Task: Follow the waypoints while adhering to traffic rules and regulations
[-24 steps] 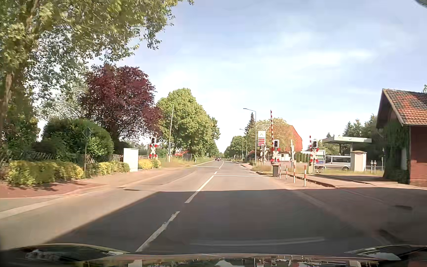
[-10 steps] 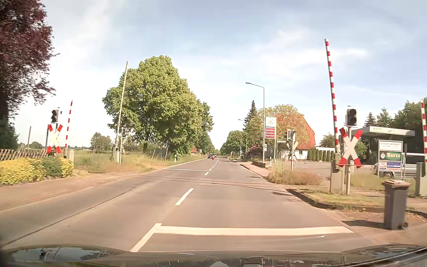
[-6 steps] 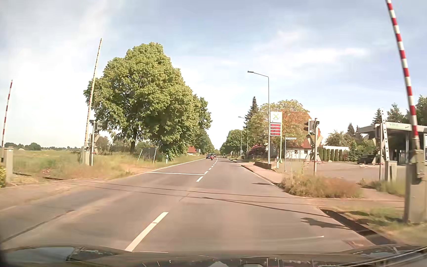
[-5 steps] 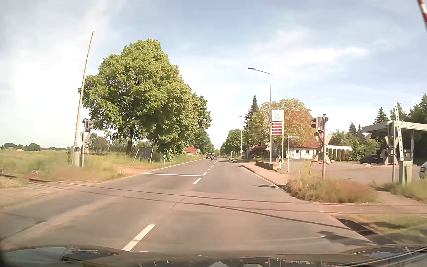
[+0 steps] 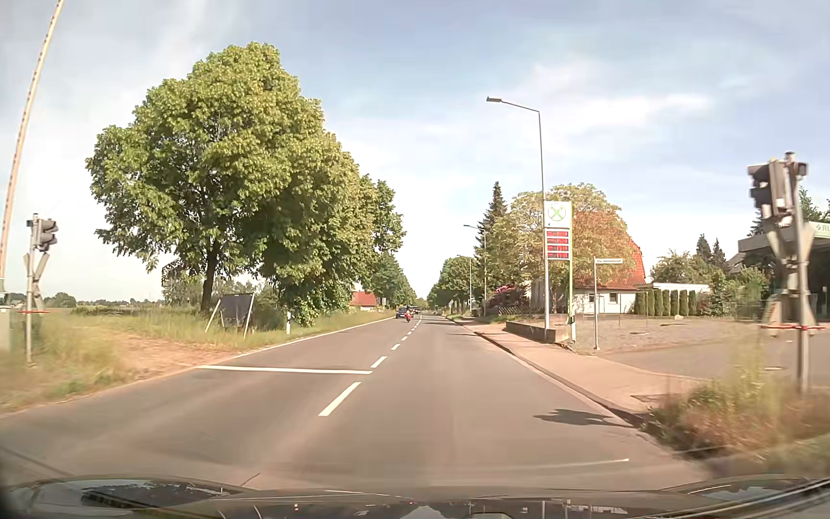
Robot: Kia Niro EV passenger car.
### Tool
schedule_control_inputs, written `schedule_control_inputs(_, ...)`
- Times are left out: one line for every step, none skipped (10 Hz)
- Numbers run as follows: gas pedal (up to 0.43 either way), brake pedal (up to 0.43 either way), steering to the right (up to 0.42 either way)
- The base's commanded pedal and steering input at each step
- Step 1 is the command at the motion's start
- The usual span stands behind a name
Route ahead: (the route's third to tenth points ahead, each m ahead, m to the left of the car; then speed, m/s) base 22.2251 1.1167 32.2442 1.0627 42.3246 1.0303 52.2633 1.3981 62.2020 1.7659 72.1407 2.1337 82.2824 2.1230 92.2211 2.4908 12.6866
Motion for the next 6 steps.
schedule_control_inputs(0.047, 0.0, -0.001)
schedule_control_inputs(0.047, 0.0, 0.0)
schedule_control_inputs(0.059, 0.0, 0.003)
schedule_control_inputs(0.059, 0.0, 0.0)
schedule_control_inputs(0.059, 0.0, -0.002)
schedule_control_inputs(0.059, 0.0, -0.001)
